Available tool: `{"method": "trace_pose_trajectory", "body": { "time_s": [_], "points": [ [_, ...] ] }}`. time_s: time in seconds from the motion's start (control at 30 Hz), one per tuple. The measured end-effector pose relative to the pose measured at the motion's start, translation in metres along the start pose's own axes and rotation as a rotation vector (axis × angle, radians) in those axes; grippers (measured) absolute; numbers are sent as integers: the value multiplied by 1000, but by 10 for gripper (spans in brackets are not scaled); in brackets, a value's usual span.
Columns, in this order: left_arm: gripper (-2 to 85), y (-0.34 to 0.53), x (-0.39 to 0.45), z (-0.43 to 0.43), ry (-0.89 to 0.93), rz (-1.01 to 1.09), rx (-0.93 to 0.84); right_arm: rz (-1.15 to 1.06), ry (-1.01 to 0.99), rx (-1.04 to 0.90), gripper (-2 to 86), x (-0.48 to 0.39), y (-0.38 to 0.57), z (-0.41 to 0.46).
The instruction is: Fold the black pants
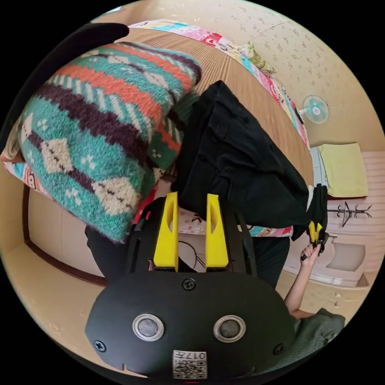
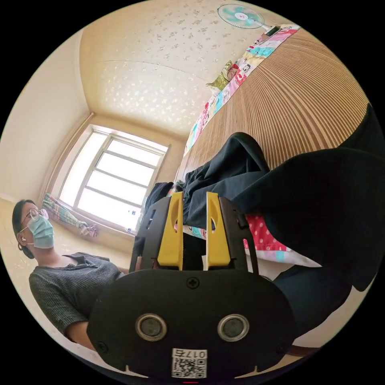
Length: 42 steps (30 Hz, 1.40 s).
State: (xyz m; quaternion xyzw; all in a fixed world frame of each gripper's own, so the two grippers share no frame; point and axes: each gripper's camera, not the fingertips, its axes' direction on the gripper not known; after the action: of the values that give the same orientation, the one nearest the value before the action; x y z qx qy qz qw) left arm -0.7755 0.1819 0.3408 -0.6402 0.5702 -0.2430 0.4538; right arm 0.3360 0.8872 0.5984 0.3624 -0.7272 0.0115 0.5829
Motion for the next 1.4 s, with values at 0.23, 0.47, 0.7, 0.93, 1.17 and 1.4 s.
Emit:
{"method": "trace_pose_trajectory", "body": {
  "time_s": [0.23, 0.47, 0.7, 0.93, 1.17, 1.4],
  "points": [
    [3, -6, 78, -107, 179, 373, 272, -19, 344, -41, 180, -9, 19, 28],
    [1, -41, 11, -247, 309, 316, 620, -107, 270, 79, 138, -31, 31, 52],
    [70, 74, -141, -262, 90, -137, 867, -44, 342, 92, 156, -16, 31, 54],
    [80, 145, -145, -221, 3, -113, 832, -4, 641, 125, 170, -10, 12, 55],
    [85, 34, -39, -127, 197, 295, 311, 106, 706, -304, 31, 43, -43, 104],
    [74, -13, 33, -64, 195, 435, 145, -39, 94, -203, 20, -23, 2, 24]
  ]
}}
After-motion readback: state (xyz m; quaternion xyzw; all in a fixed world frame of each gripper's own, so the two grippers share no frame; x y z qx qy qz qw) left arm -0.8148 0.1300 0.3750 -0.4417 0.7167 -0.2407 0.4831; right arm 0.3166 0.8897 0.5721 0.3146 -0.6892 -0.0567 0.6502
